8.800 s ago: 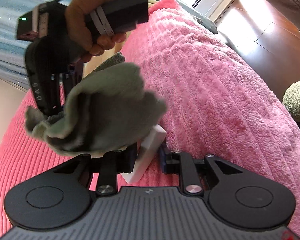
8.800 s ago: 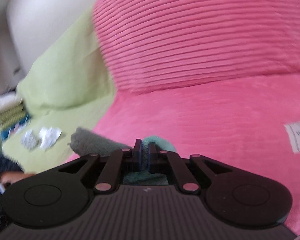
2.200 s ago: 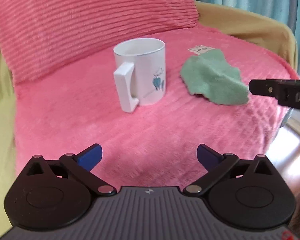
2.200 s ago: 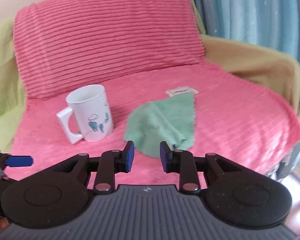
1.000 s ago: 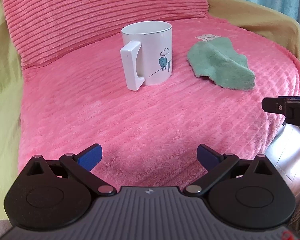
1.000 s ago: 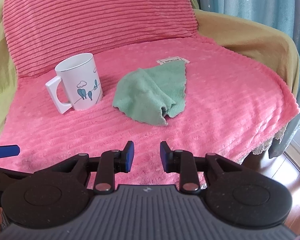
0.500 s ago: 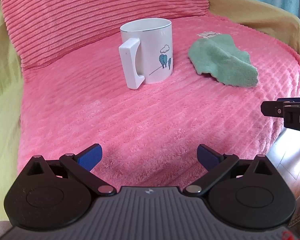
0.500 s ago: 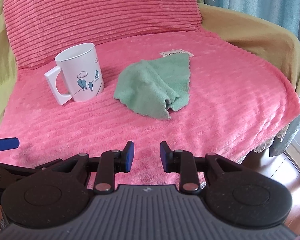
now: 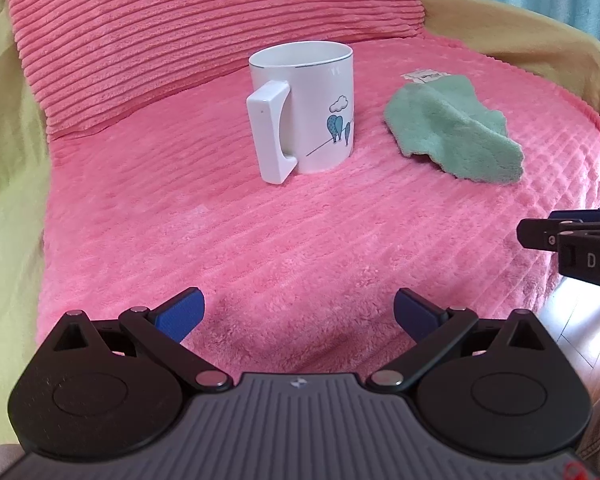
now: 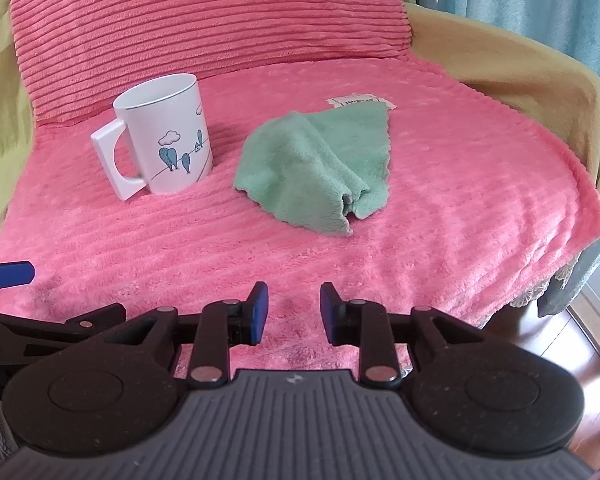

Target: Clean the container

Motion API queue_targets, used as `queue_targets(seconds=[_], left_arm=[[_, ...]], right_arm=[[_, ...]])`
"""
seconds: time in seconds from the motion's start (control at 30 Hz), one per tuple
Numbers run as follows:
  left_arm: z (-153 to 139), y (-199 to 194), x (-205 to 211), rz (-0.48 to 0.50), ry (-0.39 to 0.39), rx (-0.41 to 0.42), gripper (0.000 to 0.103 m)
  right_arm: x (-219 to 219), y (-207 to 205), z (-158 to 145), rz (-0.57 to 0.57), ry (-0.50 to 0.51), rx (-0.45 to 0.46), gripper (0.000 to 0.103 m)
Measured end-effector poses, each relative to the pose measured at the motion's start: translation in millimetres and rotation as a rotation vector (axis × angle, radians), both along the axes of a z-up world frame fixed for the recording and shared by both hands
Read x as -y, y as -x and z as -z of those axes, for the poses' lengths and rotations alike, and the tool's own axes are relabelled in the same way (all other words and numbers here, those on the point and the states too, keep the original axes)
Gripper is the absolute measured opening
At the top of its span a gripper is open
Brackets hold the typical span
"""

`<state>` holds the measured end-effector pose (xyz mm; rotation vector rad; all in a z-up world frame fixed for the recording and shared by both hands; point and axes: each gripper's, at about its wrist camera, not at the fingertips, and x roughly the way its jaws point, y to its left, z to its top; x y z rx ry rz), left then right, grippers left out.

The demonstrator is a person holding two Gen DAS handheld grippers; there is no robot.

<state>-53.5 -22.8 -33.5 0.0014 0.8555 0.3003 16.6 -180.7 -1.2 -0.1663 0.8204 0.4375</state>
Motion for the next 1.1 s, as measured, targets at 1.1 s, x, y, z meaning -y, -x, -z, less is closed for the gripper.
queue_targets(seconds=[1.1], left_arm=[[-3,3,0,0.022,0.013,0.023,0.101]], right_arm=[[-11,-2,2,-0.006,0.014,-0.004,0.024]])
